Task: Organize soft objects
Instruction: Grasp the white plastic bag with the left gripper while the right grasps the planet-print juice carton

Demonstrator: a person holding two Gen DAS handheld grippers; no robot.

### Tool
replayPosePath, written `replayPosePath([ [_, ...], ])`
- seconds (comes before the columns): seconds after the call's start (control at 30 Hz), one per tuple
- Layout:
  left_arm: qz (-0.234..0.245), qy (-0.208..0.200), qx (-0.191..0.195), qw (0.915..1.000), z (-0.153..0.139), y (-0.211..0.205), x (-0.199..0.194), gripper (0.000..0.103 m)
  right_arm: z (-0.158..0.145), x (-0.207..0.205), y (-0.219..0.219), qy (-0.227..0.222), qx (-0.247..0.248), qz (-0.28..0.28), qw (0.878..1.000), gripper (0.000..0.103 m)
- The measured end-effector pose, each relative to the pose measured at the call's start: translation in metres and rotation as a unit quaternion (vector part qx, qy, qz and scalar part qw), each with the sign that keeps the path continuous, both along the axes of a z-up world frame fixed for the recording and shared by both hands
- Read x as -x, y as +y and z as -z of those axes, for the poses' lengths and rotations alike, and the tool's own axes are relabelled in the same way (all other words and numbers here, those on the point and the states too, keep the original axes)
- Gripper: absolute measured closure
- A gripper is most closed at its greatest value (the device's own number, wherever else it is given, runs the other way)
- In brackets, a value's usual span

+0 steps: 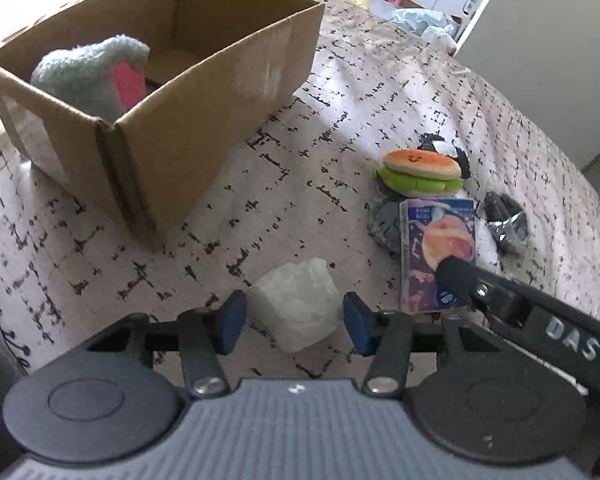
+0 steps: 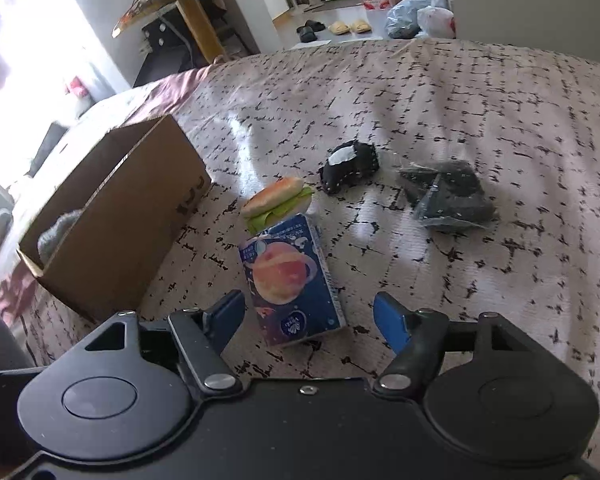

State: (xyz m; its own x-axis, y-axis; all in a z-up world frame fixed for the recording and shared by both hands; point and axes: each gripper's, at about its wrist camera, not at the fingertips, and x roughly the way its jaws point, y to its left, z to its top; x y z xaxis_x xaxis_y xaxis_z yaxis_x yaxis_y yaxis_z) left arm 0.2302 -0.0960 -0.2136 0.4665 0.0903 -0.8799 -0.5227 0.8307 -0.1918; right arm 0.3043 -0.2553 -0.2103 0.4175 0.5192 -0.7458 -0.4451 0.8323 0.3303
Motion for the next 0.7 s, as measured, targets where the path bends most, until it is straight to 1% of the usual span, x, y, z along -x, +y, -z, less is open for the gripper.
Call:
replayPosePath([
  [0.13, -0.001, 0.000, 0.004, 1.0000, 0.000, 0.006, 0.004, 0.051, 0.006, -0.002, 0.012, -0.006, 0.017, -0.013, 1.000, 0.033],
  [0.3, -0.002, -0.001, 0.018, 0.9998, 0.000, 0.011, 0.007, 0.051, 0.010, -0.003, 0.023, -0.022, 0.038, -0.021, 0.999, 0.033],
  [0.37, 0.000, -0.001, 0.018, 0.9998, 0.000, 0.013, 0.008, 0.051, 0.012, -0.004, 0.027, -0.026, 0.051, -0.023, 0.998, 0.036],
  [0.43, -0.006, -0.002, 0.023, 0.9997, 0.000, 0.016, 0.009, 0.051, 0.013, -0.004, 0.030, -0.031, 0.059, -0.029, 0.997, 0.036],
  [0.5, -0.006, 0.000, 0.026, 0.9996, -0.001, 0.019, 0.010, 0.051, 0.013, -0.002, 0.035, -0.038, 0.066, -0.034, 0.997, 0.039],
  [0.57, -0.005, 0.003, 0.022, 0.9997, -0.003, 0.020, 0.010, 0.051, 0.014, 0.002, 0.040, -0.052, 0.088, -0.047, 0.994, 0.051],
  [0.63, 0.000, 0.002, 0.016, 0.9999, -0.005, 0.019, 0.010, 0.051, 0.013, 0.004, 0.041, -0.059, 0.099, -0.055, 0.992, 0.053],
  [0.7, 0.007, 0.000, 0.012, 0.9999, -0.009, 0.019, 0.011, 0.051, 0.010, 0.003, 0.037, -0.052, 0.092, -0.050, 0.993, 0.054],
])
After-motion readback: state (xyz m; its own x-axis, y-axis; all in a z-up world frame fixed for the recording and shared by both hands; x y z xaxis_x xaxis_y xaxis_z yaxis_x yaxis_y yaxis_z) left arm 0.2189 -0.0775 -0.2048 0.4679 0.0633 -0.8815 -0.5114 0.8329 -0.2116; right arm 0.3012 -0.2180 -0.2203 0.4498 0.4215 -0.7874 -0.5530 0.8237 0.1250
